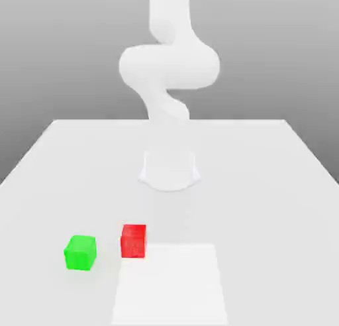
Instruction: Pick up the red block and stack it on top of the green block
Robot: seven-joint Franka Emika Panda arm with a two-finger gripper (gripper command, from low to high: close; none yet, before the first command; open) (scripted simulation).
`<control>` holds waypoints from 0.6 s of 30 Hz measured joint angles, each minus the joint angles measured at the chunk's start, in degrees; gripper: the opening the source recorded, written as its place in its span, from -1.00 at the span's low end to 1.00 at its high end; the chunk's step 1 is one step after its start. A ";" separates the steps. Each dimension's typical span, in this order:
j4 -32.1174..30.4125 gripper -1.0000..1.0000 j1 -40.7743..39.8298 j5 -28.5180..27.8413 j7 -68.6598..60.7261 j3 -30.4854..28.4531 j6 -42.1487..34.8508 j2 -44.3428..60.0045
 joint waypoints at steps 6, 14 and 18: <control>-10.79 0.00 -1.87 -2.38 -1.79 -1.56 8.04 9.98; -26.16 0.00 -4.24 -3.83 -5.73 -5.72 19.38 24.12; -31.85 0.00 -4.74 -1.13 -10.14 -7.76 29.51 37.37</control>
